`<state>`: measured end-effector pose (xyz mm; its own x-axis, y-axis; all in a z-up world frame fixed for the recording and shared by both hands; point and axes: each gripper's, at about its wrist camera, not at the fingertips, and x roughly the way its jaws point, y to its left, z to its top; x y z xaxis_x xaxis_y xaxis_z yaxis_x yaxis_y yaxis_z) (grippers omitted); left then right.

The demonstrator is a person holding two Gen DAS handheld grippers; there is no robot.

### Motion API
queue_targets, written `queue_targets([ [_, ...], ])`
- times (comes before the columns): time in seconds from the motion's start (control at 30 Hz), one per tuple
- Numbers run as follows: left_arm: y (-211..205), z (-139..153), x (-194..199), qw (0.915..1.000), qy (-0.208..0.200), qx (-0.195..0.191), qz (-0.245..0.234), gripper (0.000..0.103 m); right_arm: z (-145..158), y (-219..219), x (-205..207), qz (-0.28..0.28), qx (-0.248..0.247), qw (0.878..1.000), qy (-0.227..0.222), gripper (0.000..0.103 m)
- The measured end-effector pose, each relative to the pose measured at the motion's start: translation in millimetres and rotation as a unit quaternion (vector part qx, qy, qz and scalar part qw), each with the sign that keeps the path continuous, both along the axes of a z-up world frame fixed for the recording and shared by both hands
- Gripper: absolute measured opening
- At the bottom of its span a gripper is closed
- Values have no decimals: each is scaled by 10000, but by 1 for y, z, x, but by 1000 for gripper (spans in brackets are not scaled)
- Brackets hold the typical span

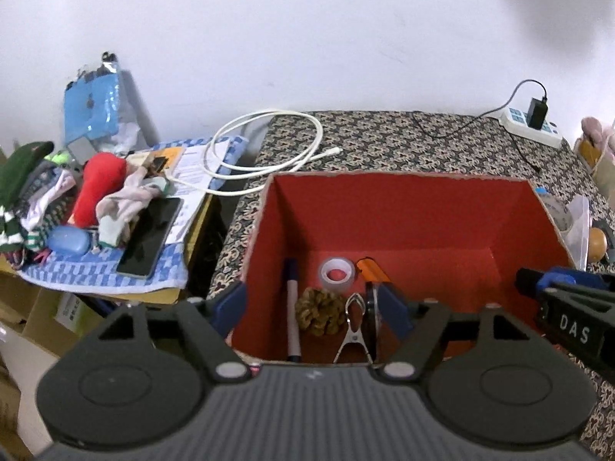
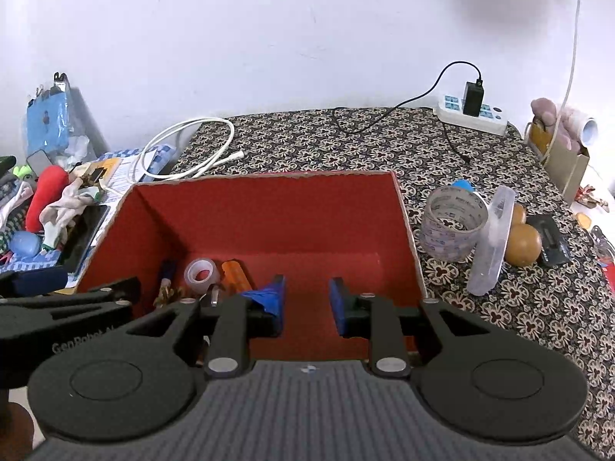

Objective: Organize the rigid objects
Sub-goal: 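Raise the right tool up out of the box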

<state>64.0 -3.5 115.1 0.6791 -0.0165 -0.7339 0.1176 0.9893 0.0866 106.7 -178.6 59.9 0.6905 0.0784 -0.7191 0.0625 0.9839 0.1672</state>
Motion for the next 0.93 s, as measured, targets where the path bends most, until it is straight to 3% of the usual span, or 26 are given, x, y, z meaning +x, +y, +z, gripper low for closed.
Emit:
queue_targets([
  [0.47,4,5,-9,9998,-5,-217,-11,82,5,5,-12,56,-36,9999,-97,10],
  [0.63,1,3,-5,9999,-25,-106,15,82,4,3,-10,27,17,9999,-131,11],
  [0.93,-1,5,1,9991,-100,-386,-147,81,0,0,-4,-5,151,9998,-110,11],
])
